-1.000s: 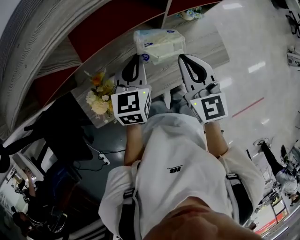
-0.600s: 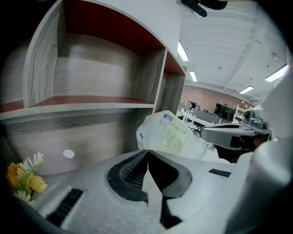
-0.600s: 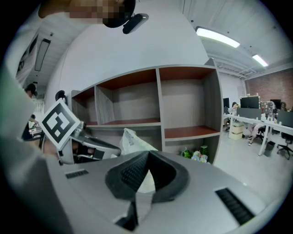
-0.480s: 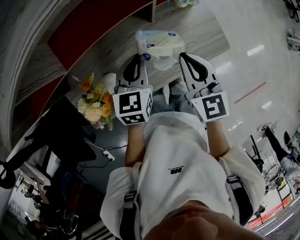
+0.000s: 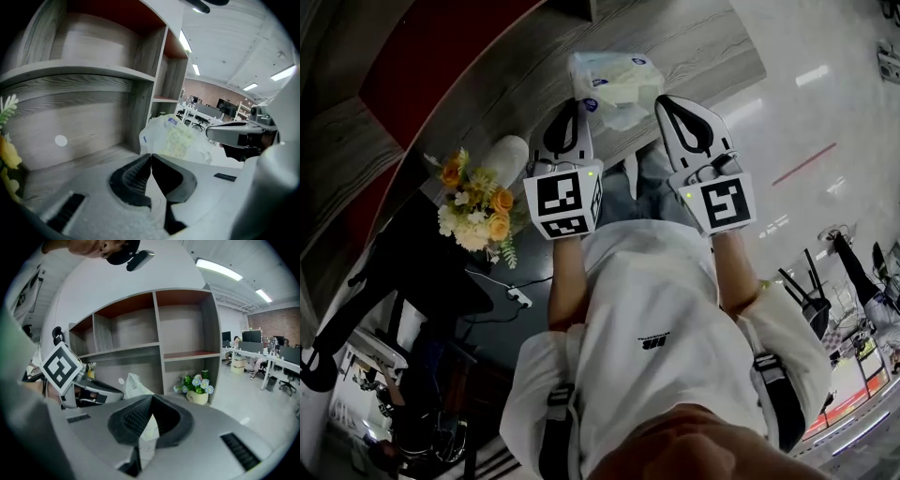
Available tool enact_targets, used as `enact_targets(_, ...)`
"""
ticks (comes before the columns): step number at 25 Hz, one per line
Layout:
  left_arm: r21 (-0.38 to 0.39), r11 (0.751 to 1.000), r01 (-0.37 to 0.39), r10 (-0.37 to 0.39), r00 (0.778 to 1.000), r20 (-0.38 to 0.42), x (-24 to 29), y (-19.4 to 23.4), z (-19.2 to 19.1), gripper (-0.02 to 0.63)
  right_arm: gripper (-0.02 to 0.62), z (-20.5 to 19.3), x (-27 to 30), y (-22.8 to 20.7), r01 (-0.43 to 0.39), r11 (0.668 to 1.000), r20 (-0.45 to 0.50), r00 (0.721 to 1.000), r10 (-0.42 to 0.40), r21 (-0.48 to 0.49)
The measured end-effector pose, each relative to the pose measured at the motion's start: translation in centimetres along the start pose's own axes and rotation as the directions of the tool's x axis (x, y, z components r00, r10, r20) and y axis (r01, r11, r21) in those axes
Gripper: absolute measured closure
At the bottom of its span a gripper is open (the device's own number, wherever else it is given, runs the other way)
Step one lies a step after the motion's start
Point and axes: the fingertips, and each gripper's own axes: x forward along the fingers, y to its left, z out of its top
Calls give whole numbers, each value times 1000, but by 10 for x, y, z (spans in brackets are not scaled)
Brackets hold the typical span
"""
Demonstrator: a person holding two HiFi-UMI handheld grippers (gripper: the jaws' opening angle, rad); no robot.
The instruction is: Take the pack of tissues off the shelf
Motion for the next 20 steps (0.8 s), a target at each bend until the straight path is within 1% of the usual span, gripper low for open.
enact_targets(8,-3,1000,14,-14,999,-44,19,2,-28,574,571,-26,10,0,-2,1000,-30,1000,2,11)
enact_targets(20,12,1000,27,-26,994,-104,43,3,-59,572,571,-56,19,-8,4,1000,-73,997,-2,29)
